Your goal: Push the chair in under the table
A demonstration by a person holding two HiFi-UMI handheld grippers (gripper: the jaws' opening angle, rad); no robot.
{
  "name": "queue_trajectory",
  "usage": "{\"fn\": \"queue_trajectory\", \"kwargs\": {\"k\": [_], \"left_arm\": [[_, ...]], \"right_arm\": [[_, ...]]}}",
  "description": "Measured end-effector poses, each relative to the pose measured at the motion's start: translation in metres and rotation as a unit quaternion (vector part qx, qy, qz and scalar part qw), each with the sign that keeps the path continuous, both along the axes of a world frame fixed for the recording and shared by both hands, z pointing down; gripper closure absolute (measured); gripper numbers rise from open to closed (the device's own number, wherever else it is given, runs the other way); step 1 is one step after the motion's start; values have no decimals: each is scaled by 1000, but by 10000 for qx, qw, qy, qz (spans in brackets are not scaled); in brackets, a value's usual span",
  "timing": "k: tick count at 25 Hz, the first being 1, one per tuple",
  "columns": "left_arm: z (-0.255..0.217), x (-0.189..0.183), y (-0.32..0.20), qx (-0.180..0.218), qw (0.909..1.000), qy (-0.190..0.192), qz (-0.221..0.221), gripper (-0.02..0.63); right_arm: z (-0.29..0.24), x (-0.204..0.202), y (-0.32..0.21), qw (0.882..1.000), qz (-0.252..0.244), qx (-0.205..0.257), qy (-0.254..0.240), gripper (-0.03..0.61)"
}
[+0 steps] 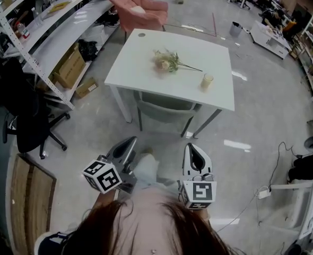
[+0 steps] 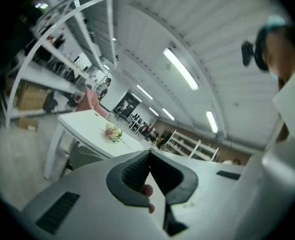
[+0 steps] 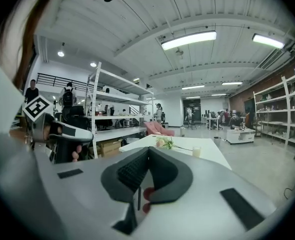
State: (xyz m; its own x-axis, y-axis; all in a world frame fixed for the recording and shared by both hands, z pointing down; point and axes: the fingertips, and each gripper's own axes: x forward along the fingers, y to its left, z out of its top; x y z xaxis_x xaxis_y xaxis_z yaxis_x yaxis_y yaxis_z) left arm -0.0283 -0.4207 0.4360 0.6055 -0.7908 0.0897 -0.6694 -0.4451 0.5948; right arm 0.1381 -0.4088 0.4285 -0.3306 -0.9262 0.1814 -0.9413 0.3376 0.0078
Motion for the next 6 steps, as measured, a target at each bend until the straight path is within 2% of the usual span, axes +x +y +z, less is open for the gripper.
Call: {"fn": "queue_trajectory", "kwargs": {"k": [1,2,4,6], "left_arm": [[-1,-7,3,-164,9978,649,21,604],[0,-15,7,-368,9906,1319,38,604],[6,-29,14,-722,9672,2435,7,604],[8,-38,20,-901,9444,3162,-39,604]], "right_arm": [[-1,-1,1,10000,4,-31,-26,555],[-3,-3,3,10000,3,-77,-31,555],[-3,-6,7,9998,-58,-187,-12,555],[-1,-10,13,9994,-176,-281,-41,555]]}}
